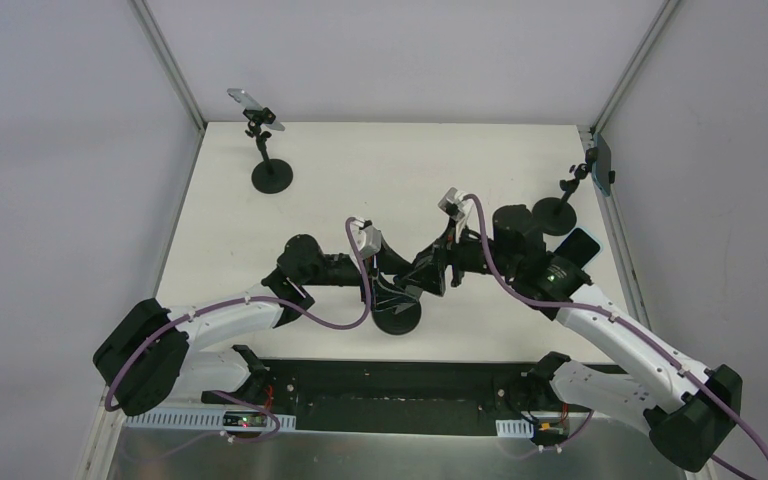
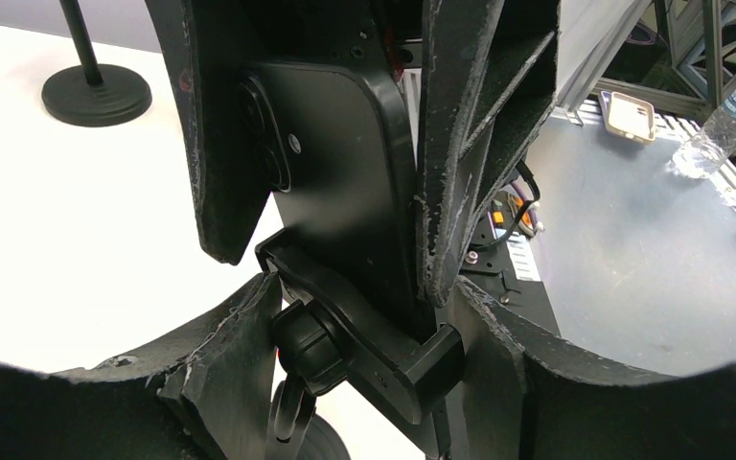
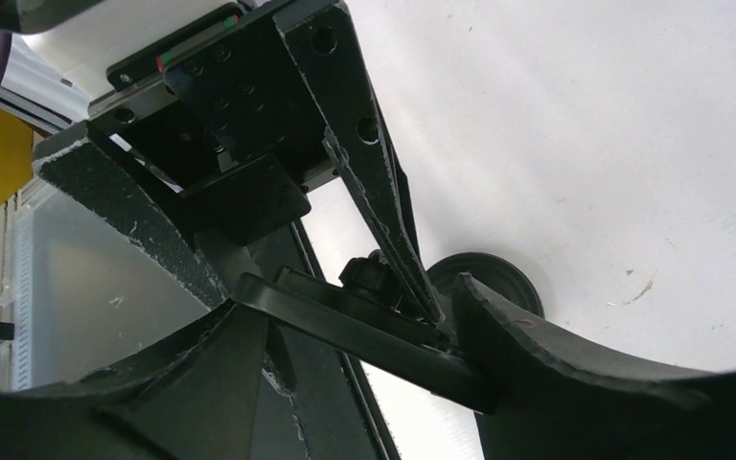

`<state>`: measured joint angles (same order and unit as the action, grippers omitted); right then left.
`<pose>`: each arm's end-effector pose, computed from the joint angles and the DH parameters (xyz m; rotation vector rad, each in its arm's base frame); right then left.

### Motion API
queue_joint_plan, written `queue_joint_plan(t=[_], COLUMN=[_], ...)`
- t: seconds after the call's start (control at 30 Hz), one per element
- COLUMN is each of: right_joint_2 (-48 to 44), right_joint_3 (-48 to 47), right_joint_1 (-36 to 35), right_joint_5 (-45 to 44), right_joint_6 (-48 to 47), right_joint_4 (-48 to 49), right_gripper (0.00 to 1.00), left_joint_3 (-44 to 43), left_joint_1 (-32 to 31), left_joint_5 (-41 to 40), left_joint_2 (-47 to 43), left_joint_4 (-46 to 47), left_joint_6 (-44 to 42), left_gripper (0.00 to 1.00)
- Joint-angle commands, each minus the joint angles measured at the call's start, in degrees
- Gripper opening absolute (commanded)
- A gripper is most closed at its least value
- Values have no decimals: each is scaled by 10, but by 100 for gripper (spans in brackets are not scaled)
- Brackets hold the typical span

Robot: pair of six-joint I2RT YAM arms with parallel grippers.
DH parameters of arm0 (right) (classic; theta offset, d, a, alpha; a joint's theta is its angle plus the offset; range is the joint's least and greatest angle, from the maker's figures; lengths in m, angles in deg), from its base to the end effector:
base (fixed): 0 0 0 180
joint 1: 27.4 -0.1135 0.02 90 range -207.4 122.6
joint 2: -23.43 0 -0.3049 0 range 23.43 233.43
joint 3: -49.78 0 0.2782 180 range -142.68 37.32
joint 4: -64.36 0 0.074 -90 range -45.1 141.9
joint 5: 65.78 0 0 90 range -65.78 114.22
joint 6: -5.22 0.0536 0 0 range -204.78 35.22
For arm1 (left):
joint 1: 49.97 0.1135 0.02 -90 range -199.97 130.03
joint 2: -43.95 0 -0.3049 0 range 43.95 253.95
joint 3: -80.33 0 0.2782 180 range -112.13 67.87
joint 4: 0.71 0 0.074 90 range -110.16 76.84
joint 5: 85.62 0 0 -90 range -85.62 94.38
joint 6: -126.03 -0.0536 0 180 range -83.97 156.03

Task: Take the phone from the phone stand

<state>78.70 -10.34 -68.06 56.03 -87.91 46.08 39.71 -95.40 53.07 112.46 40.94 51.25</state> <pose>0.1635 0.1777 0.3598 -1.0641 1.5442 0.9582 0.1541 -0.2138 0.2931 1.1164 1.1135 -1.4125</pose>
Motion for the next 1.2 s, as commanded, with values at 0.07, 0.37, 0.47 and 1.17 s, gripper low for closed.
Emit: queue_joint_plan(t=[0.07,0.37,0.47,1.17], right_joint_2=[-5,-24,-19,11], right_joint_3=[-28,-10,-5,3], right_joint_1=[15,-67,-95,-200], right_joint_5=[-167,-311,-360,-493], right_joint_6=[93,211,217,219], right_joint_4=[48,52,54,20], right_gripper=[41,100,100,99], left_joint_3=[21,18,16,15], left_joint_1=[-13,-13,-13,-3], left_joint_5=[58,30,31,15], left_joint_2=[-25,-16,-14,-14], left_joint_4=[9,9,9,9], left_joint_6=[18,14,15,24], left_gripper=[0,0,0,0])
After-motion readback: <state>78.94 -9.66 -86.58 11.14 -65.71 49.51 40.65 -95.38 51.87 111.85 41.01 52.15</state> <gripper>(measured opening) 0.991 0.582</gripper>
